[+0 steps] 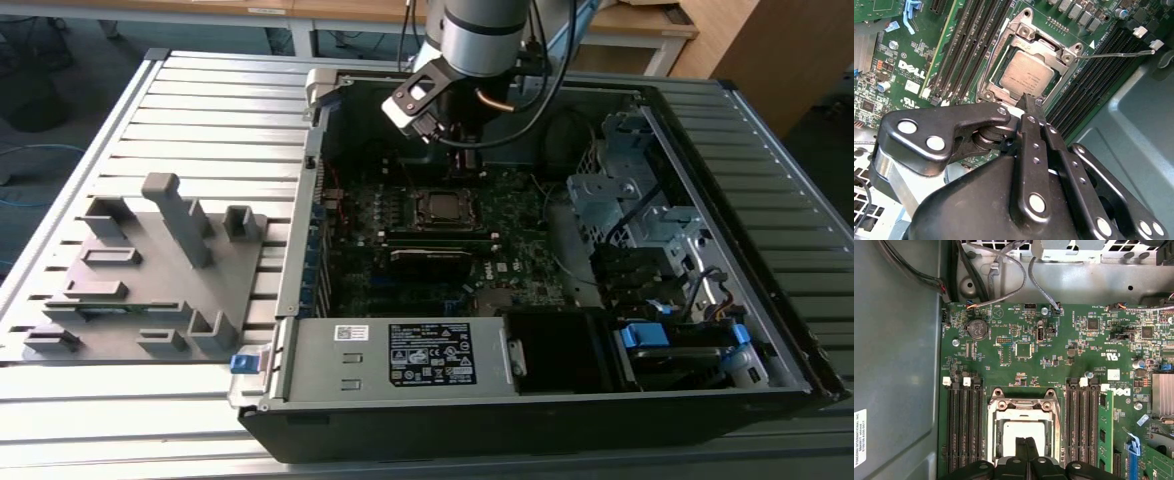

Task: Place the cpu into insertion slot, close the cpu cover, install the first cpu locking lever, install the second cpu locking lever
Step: 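Close the cpu cover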

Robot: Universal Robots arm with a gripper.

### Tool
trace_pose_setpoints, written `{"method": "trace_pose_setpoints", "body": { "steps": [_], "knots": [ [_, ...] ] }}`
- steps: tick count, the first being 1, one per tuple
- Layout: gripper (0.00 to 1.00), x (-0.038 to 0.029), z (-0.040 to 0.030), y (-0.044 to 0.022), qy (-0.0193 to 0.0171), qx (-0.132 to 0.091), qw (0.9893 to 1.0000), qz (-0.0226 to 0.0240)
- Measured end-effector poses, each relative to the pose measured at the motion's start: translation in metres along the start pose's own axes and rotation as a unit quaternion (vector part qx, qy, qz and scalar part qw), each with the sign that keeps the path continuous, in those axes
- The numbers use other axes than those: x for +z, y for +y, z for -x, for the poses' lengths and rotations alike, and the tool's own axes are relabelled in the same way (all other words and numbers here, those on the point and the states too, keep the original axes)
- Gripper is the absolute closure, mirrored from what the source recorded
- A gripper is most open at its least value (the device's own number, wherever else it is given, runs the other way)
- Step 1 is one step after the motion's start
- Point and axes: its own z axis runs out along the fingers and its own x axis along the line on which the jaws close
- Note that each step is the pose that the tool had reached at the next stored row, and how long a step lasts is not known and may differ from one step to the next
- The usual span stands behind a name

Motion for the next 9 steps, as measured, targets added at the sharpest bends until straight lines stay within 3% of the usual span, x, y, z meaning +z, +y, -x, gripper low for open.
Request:
{"method": "trace_pose_setpoints", "body": {
  "steps": [9],
  "knots": [
    [0.9,0.0051,0.0002,-0.0046,0.0001,0.0,1.0,0.0058]
  ]
}}
